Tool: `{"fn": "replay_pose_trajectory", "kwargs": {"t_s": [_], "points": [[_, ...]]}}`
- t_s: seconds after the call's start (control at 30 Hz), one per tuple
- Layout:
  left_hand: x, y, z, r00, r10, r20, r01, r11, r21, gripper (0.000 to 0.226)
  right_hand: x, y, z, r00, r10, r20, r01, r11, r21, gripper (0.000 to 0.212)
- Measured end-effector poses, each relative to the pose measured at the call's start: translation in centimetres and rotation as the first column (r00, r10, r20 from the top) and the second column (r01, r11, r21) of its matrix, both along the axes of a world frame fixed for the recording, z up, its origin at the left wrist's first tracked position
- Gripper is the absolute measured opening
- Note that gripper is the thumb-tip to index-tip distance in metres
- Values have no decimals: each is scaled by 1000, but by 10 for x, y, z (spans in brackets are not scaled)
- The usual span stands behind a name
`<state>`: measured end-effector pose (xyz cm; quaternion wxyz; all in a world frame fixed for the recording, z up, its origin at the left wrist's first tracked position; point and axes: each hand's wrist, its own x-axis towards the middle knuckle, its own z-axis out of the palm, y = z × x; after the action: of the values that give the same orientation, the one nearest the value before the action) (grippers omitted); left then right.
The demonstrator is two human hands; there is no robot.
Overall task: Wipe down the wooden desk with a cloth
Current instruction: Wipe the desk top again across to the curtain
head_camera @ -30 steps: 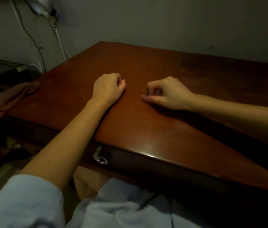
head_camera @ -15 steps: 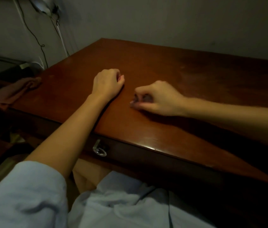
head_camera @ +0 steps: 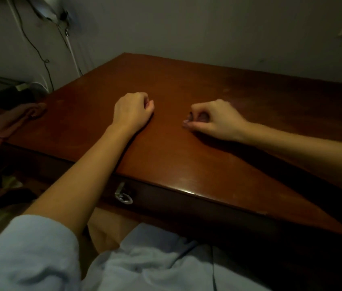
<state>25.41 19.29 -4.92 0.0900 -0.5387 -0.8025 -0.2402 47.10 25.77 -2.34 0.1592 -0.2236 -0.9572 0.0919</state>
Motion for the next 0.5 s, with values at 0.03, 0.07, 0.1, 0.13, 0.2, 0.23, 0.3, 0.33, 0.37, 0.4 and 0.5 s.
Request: {"fn": "replay_pose_trajectory", "kwargs": {"t_s": [0.03, 0.07, 0.1, 0.13, 0.2, 0.23, 0.3, 0.33, 0.37, 0.4, 0.5], "points": [[0, 0, 0, 1000, 4, -11, -4, 1000, 7, 26, -11, -13, -4, 999, 32, -21, -31, 999, 26, 33], [-1, 0, 0, 1000, 8, -19, -7, 1000, 14, 25, -18, -34, -6, 994, 108, -31, -106, 994, 39, 31], [-1, 0, 0, 1000, 9, -19, -9, 1000, 17, 25, -18, -57, -7, 977, 213, -32, -212, 977, 29, 26], [-1, 0, -1, 1000, 7, -15, -7, 1000, 14, 25, -12, -79, -7, 949, 316, -23, -316, 949, 9, 23], [-2, 1, -1, 1000, -6, -4, 6, 1000, 4, 26, 12, -106, -5, 888, 460, -16, -460, 887, -46, 24], [-2, 2, -1, 1000, -9, 1, 9, 1000, 0, 27, 26, -107, -4, 878, 478, -31, -479, 873, -87, 24], [-2, 2, -1, 1000, -21, 12, 21, 1000, 1, 27, 51, -92, -3, 911, 411, -44, -412, 894, -176, 25], [-3, 2, -2, 1000, -28, 14, 28, 1000, 0, 28, 59, -81, -1, 937, 348, -38, -348, 917, -192, 27], [-3, 2, -1, 999, -33, 18, 33, 999, -3, 27, 63, -69, 0, 961, 275, -30, -276, 944, -180, 28], [-3, 1, -1, 999, -36, 23, 36, 999, -6, 27, 64, -56, 0, 979, 203, -25, -204, 967, -149, 29], [-2, 1, 0, 999, -34, 24, 34, 999, 1, 26, 38, -26, -2, 997, 79, -26, -81, 995, -56, 28]]}}
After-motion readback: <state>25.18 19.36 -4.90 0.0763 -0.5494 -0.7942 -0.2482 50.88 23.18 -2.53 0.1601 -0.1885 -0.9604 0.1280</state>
